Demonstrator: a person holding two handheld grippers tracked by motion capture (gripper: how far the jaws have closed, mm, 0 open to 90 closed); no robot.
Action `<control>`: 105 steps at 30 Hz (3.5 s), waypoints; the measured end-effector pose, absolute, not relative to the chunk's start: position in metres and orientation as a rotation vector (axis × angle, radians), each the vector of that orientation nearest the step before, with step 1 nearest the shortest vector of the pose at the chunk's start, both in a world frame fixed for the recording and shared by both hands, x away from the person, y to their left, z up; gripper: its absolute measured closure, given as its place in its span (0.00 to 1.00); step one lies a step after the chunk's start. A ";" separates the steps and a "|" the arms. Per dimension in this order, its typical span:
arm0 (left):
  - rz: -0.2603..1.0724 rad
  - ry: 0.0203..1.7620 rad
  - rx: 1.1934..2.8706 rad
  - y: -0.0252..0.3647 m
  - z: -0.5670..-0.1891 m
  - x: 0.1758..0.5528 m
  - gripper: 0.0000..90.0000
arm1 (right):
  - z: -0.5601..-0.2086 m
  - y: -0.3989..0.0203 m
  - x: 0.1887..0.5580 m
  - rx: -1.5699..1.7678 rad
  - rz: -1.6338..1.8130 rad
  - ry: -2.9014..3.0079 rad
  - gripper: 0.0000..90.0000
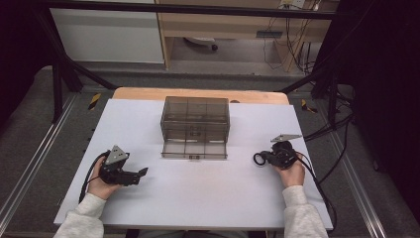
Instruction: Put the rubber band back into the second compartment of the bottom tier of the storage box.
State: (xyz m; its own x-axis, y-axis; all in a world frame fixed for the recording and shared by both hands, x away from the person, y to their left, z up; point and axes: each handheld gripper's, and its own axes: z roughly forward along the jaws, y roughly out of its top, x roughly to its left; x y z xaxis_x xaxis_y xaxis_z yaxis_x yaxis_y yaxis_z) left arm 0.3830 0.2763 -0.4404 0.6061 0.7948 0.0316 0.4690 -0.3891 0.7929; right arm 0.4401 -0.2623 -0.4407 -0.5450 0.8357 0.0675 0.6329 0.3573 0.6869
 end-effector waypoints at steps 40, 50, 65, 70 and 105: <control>0.527 0.998 2.047 0.277 -0.440 0.383 0.09 | -0.429 -0.254 0.435 1.247 1.042 2.334 0.96; 0.521 0.996 2.041 0.278 -0.440 0.384 0.09 | -0.424 -0.249 0.433 1.228 1.058 2.343 0.96; 0.515 0.995 2.045 0.277 -0.440 0.384 0.09 | -0.418 -0.240 0.431 1.189 1.079 2.366 0.96; 0.515 0.995 2.045 0.277 -0.440 0.384 0.09 | -0.416 -0.236 0.430 1.166 1.087 2.372 0.96; 0.512 0.992 2.045 0.277 -0.440 0.384 0.09 | -0.406 -0.213 0.425 1.077 1.125 2.410 0.96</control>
